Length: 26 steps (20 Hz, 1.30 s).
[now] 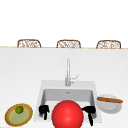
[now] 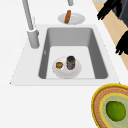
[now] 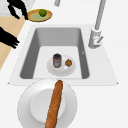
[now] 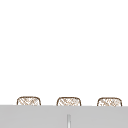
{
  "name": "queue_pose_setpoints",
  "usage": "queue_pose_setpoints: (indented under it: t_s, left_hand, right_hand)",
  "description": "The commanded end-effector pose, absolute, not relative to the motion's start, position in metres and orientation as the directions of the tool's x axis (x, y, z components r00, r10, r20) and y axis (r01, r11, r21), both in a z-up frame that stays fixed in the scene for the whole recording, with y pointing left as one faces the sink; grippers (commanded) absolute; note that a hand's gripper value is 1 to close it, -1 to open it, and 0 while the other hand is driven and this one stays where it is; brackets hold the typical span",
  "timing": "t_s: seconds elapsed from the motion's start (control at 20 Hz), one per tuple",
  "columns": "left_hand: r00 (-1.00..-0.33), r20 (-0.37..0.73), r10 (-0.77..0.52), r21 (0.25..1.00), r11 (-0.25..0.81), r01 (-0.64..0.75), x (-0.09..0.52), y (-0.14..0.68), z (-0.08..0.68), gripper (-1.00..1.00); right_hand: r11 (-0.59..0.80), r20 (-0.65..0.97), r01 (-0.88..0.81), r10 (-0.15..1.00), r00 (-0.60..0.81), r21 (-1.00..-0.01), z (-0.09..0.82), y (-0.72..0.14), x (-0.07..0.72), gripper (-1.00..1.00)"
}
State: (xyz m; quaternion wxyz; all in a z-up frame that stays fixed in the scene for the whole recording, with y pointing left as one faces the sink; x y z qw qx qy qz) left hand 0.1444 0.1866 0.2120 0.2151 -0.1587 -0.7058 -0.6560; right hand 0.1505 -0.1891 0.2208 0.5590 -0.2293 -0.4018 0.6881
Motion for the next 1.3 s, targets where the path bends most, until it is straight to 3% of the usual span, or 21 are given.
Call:
queue_pose_setpoints:
  t_s: [0.0,0.5,1.25]
  left_hand:
    - [-0.857,0.512,-0.058,0.858,0.089,0.506,0.144,0.187,0.212,0.0]
    - [-0.857,0.512,-0.058,0.858,0.089,0.506,0.144,0.187,0.212,0.0]
    - [-0.857,0.512,-0.058,0.858,0.089,0.506,0.144,0.187,0.212,0.0]
  right_hand:
    - [-0.015,0.157,-0.552,0.952,-0.263,-0.834,0.221,-0.206,0.134,-1.0]
    - [0.043,0.195,-0.505,0.947,-0.253,-0.862,0.182,-0.259,0.149,-1.0]
    - [-0.012,0.159,-0.52,0.945,-0.284,-0.854,0.097,-0.29,0.259,-1.0]
